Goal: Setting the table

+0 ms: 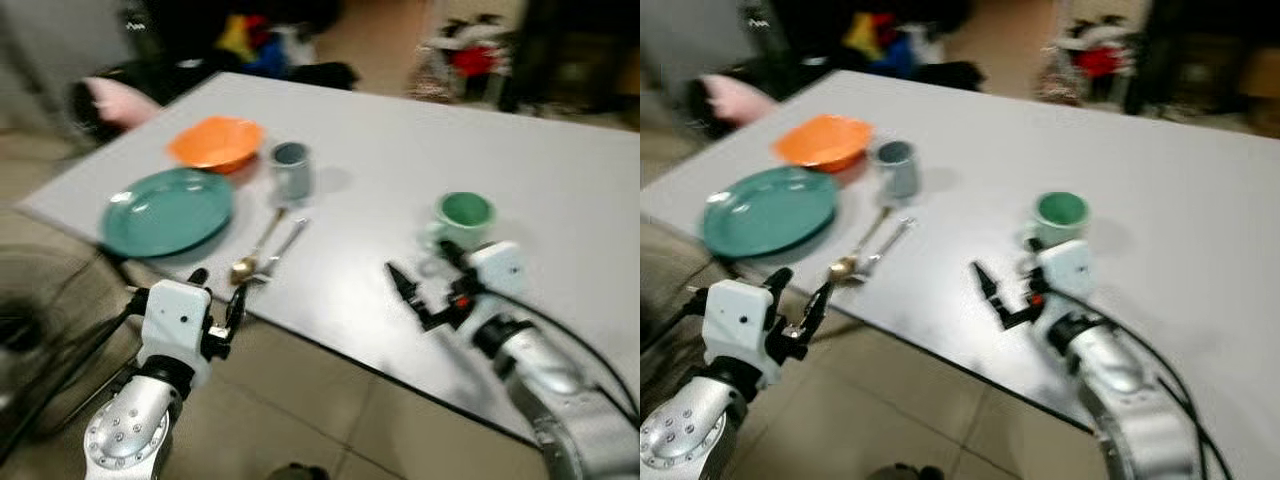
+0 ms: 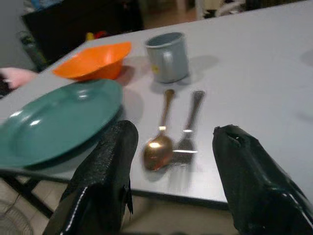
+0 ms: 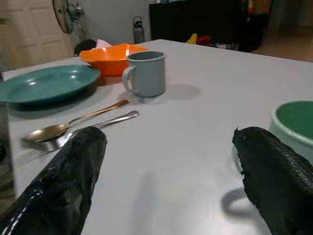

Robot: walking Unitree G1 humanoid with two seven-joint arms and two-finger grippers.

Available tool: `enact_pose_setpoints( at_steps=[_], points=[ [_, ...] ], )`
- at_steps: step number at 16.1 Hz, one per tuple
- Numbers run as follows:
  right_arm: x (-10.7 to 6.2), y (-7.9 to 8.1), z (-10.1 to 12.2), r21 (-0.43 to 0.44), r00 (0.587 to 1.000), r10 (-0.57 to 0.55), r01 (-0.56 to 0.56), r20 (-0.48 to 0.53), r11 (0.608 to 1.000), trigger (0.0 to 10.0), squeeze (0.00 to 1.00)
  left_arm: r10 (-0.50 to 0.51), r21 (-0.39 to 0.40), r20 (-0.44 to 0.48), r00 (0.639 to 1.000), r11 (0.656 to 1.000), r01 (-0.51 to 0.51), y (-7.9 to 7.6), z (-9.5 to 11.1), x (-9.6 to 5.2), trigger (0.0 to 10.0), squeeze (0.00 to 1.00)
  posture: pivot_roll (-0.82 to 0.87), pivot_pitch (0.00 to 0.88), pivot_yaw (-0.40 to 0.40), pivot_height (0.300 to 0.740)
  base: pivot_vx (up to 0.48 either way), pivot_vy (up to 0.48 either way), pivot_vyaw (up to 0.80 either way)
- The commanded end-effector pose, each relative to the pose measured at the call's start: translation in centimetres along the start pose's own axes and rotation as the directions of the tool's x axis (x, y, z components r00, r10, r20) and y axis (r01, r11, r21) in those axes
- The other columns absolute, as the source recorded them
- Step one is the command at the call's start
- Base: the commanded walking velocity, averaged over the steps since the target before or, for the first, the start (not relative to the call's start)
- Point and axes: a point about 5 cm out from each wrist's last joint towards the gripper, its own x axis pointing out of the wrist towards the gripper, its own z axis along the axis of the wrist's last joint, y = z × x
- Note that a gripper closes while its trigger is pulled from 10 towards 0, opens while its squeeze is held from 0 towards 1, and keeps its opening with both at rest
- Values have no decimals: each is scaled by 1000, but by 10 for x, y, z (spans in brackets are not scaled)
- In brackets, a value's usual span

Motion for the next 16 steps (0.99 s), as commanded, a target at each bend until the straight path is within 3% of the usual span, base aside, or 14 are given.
enact_pose_setpoints(
  at_steps=[1, 3, 5, 6, 8, 9, 11, 12, 13, 14, 16],
  points=[
    [1, 1, 2, 14, 999, 30, -30, 25, 999, 10000, 0, 25, 52, 6, 1000, 998, -25, 9, 2, -6, 10000, 0, -72, 0, 65, 740, 0, 0, 800],
    [4, 1, 0, 15, 999, 33, -33, 25, 999, 10000, 0, 101, 71, -30, 994, 993, -99, 22, -7, -12, 10000, 0, -89, 0, 98, 740, 0, 0, 800],
    [-1, 0, -2, 27, 1000, 1, -2, 18, 1000, 10000, 0, 134, 28, -49, 990, 991, -133, 23, -12, -11, 10000, 0, -81, 0, 76, 740, 0, 0, 800],
    [-5, -1, -7, 42, 999, -34, 34, 4, 999, 10000, 0, 138, 58, -58, 989, 989, -135, 23, -15, -16, 10000, 0, -87, 0, 68, 740, 0, 0, 800],
    [-9, -4, -20, 52, 997, -74, 75, -22, 996, 10000, 0, 217, 28, -53, 975, 976, -216, 28, -17, -25, 10000, 0, -88, 0, 62, 740, 0, 0, 800],
    [-11, -12, -25, 38, 993, -116, 117, -36, 992, 10000, 0, 193, 12, -42, 980, 981, -193, 24, -18, -28, 10000, 0, -94, 0, 73, 740, 0, 0, 800],
    [-15, -19, -25, 51, 989, -142, 144, -31, 988, 10000, 0, 113, 52, -18, 993, 992, -112, 21, -15, -23, 10000, 0, -99, 0, 71, 740, 0, 0, 800],
    [-16, -21, -25, 44, 989, -145, 147, -35, 988, 10000, 0, 125, 62, -13, 992, 990, -124, 25, -15, -22, 10000, 0, -102, 0, 74, 740, 0, 0, 800],
    [-19, -26, -24, 16, 987, -157, 158, -29, 987, 10000, 0, 199, 15, 1, 980, 980, -199, 33, -12, -22, 10000, 0, -96, 0, 68, 740, 0, 0, 800],
    [-17, -25, -25, 13, 987, -160, 160, -25, 987, 10000, 0, 206, 8, 4, 979, 979, -206, 34, -13, -21, 10000, 0, -99, 0, 80, 740, 0, 277, 0],
    [-10, -18, -24, -16, 989, -147, 147, -30, 989, 10000, 0, 208, -9, -15, 978, 978, -208, 23, -15, -19, 10000, 0, -91, 0, 81, 740, 0, 336, 0]
  ],
)
